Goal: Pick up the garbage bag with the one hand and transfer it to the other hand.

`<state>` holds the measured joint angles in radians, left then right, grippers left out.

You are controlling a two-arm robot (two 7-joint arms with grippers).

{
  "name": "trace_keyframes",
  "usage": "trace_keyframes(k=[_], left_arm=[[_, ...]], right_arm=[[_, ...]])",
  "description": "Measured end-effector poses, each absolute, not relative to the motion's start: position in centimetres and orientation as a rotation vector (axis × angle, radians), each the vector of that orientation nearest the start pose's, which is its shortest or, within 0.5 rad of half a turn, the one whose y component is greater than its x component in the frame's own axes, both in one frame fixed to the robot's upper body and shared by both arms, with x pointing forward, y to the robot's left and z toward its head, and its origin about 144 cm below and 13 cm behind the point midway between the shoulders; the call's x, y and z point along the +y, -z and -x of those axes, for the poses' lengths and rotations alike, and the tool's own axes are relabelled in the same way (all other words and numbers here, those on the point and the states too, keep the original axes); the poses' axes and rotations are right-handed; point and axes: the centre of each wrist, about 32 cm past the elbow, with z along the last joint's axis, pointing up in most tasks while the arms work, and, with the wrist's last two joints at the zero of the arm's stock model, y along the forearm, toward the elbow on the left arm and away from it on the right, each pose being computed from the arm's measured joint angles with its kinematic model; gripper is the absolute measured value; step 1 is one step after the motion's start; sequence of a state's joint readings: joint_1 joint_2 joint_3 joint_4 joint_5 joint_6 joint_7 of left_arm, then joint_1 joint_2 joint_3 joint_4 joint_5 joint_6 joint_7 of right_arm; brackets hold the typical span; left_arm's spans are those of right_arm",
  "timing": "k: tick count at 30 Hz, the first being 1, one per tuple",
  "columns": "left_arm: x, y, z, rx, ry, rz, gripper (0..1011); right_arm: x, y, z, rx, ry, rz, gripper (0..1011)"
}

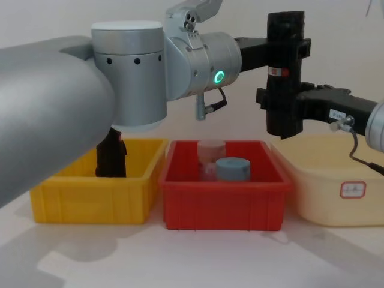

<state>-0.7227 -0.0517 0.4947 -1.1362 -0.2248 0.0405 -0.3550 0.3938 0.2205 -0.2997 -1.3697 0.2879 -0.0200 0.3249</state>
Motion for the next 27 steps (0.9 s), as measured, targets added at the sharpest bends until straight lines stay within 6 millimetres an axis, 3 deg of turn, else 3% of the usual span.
trace_keyframes(k=[8, 14, 27], left_arm=[[6.5, -129.4, -60.7, -0.180, -0.740, 0.102, 474], [6.5, -129.4, -60.7, -0.180, -0.740, 0.102, 474], [6.5, -129.4, -60.7, -0.180, -0.740, 0.102, 474]], right_arm=[[-21.1, -121.5, -56.6, -0.091, 1.003, -0.069, 1004], [-20.9, -121.6, -57.0, -0.076, 1.007, -0.059, 917], [-20.7, -121.9, -57.4, -0.056, 1.024, -0.048, 518]])
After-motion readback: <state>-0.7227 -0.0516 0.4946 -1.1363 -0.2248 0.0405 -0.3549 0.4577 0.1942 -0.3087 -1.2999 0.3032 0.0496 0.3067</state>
